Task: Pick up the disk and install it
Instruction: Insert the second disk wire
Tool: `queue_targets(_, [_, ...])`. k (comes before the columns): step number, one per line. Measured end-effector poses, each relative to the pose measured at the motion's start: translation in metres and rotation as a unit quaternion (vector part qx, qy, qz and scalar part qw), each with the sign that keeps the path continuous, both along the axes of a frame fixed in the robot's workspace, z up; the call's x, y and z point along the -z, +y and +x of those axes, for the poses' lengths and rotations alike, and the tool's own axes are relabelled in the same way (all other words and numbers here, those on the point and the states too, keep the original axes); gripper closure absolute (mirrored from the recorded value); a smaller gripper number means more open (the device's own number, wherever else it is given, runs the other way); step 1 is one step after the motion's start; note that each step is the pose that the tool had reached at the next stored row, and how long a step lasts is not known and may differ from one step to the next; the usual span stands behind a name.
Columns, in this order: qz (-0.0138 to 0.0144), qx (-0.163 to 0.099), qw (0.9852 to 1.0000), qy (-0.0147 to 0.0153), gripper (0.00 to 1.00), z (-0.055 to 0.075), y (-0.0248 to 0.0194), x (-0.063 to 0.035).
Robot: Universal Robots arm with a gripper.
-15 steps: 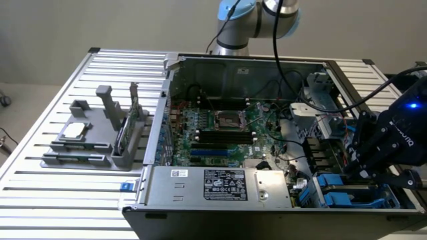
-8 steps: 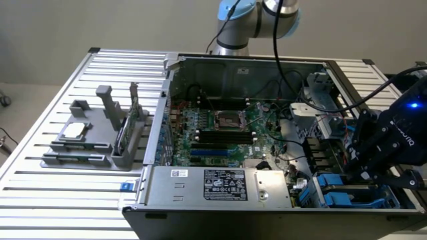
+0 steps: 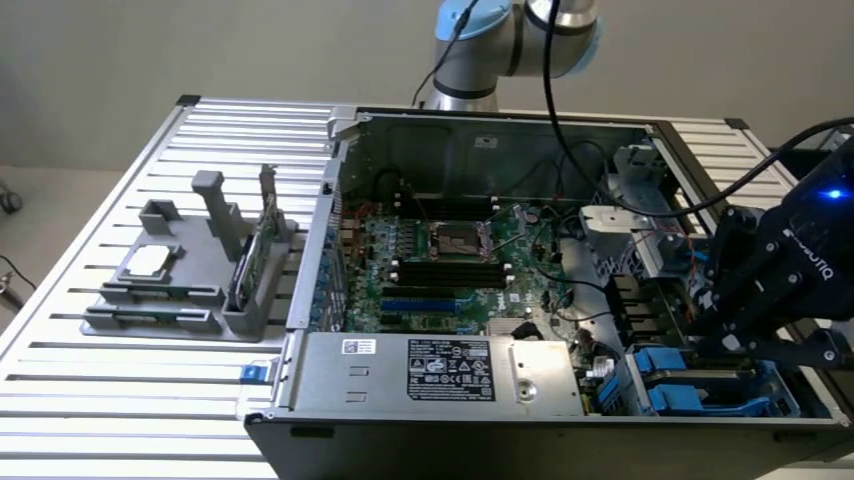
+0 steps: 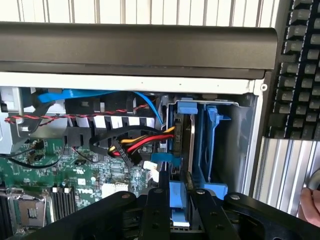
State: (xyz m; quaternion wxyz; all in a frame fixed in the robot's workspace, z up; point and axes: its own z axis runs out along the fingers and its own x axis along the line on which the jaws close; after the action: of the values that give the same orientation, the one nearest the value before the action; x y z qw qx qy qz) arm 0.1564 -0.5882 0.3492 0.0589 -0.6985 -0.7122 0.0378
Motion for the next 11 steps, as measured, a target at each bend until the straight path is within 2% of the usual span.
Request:
queue_targets(4, [0.0006,0.0,1.0,0.0,0.76,-0.009,0.0,-0.0057])
queue_targets(5, [0.0008,0.0,1.0,0.0,0.78,-0.01,0.0,-0.0072])
queue_targets(7, [0.0011,0.0,1.0,0.0,0.89,-0.014,0.0,-0.01])
queue_targets(11, [0.0015,0.0,1.0,0.0,0.89,-0.016,0.0,-0.0107])
